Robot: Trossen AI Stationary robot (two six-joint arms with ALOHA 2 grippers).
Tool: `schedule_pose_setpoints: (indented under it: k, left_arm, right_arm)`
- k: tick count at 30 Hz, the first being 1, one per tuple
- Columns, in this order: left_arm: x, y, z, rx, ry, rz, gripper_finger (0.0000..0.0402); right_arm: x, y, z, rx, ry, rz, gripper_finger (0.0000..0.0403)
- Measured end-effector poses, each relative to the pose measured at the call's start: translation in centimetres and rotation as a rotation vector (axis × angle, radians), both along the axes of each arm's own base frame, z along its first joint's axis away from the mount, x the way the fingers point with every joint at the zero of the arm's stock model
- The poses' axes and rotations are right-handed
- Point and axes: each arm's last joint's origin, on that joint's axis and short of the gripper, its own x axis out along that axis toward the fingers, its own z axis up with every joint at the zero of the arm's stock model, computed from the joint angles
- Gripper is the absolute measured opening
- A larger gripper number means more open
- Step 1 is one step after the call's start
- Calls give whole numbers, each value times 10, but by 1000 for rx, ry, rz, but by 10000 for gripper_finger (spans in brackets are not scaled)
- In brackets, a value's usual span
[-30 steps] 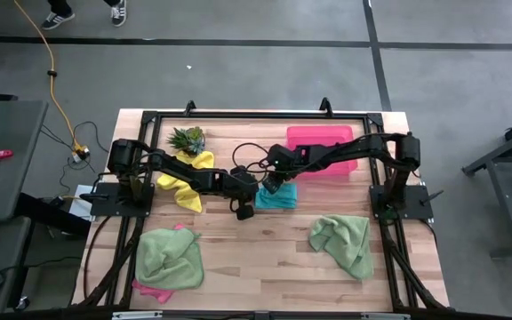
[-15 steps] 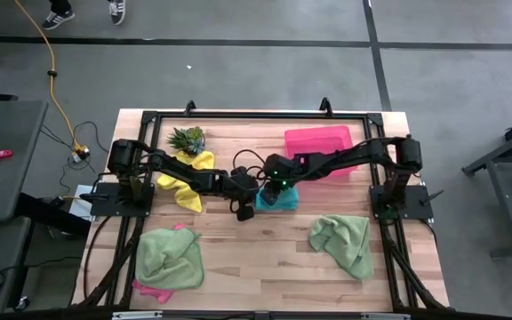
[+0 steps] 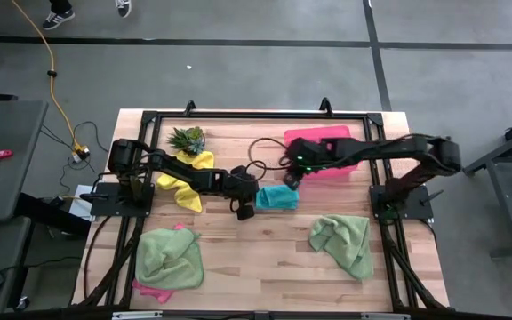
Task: Fold microfiber towels
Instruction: Fold the blue microfiber cloth
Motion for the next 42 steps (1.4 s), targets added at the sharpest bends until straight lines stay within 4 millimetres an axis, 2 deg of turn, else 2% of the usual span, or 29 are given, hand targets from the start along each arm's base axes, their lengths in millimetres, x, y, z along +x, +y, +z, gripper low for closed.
schedule_pose_setpoints:
  k: [4, 7, 12, 16, 23, 28, 31, 34, 39, 42]
  left_arm:
    - [0, 0, 0, 0, 0, 0, 0]
    - [0, 0, 0, -1, 0, 1, 0]
    - [0, 0, 0, -9, -3, 11, 0]
    - [0, 0, 0, -10, -4, 12, 0]
    - [0, 0, 0, -10, -4, 12, 0]
    - [0, 0, 1, -10, -6, 12, 0]
    - [0, 0, 1, -9, -8, 12, 0]
    - [0, 0, 1, -9, -11, 12, 0]
    - [0, 0, 1, -9, -12, 12, 0]
    - [1, 0, 1, -9, -14, 12, 0]
  right_arm:
    - [-42, 11, -15, 125, -28, -77, 138]
    - [-70, 22, -30, 243, -126, -168, 138]
    - [-92, 37, -54, 519, -409, -264, 138]
    - [-99, 42, -71, 604, -489, -337, 138]
    - [-98, 40, -89, 588, -440, -516, 138]
    - [-86, 39, -98, 587, -467, -529, 138]
    - [-81, 38, -110, 593, -453, -612, 132]
    - [-75, 37, -119, 600, -450, -648, 102]
    - [-56, 41, -117, 590, -448, -612, 12]
    - [-43, 45, -112, 597, -453, -579, 18]
